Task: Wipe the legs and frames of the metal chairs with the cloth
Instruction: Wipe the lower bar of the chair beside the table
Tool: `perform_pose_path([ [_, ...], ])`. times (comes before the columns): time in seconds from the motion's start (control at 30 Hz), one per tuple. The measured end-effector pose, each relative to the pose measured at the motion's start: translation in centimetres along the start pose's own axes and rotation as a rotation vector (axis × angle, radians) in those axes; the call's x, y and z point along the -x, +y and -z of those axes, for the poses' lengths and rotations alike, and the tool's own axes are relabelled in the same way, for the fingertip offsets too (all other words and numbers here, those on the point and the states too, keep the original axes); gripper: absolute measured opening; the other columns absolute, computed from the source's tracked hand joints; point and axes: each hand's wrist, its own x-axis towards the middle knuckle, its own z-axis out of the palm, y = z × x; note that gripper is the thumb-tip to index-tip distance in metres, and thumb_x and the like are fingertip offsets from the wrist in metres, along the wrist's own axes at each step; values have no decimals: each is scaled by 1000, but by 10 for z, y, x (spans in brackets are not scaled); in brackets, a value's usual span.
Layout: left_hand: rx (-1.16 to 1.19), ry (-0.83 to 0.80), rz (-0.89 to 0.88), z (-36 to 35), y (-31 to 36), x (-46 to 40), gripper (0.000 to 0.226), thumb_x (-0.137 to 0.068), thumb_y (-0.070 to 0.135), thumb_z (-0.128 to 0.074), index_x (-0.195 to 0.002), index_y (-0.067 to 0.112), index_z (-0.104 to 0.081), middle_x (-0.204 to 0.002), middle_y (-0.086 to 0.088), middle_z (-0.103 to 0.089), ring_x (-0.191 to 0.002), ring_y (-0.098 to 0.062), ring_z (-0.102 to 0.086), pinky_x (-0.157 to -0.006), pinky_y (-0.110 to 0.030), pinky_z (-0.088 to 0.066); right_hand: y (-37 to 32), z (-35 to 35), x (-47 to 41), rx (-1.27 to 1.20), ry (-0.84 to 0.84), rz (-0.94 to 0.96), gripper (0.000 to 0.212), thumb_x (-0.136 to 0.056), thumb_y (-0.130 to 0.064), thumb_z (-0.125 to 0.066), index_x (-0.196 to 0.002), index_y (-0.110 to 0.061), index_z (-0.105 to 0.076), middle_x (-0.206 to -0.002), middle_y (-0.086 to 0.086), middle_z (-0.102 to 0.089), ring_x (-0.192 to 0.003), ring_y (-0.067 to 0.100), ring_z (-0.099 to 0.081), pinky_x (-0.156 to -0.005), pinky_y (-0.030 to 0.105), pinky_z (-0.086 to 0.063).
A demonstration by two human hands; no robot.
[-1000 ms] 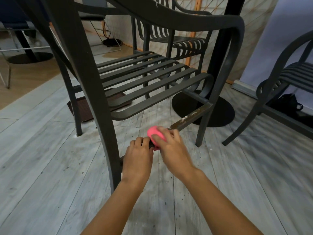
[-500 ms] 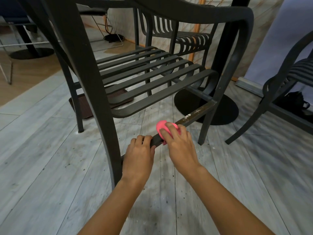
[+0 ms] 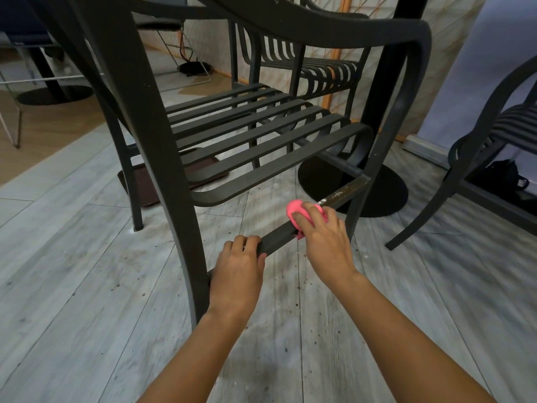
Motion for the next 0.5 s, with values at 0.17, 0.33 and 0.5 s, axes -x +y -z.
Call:
perform_pose_path([
  [0.17,5,0,-5,0,0,0,33,-97,31,-45,-128,22,-46,-121,4,-52,-108,-13,-47,-88,-28,-48,5,5,-3,28,-47,-16,52,-82,-6,-63,-131,-16,-50,-139,11,-45,-123,37,-39,-96,48,-37],
  [0.33,7,-10,-13,2,0,-1,31,-96,31,-45,-126,21,-47,-119,3,-52,-105,-13,-47,-87,-27,-47,11,12,-5,-63,-63,-10,50,-90,-8,-53,-136,-24,-43,-147,3,-33,-124,30,-33,-99,40,-35],
  [0.5,-4,9,-38,4,3,-4,35,-94,33,-50,-128,24,-48,-122,4,-51,-108,-13,-46,-90,-27,-44,28,25,-8,-328,129,-136,46,-84,-4,-63,-126,-18,-53,-137,6,-42,-117,27,-41,-93,35,-43],
])
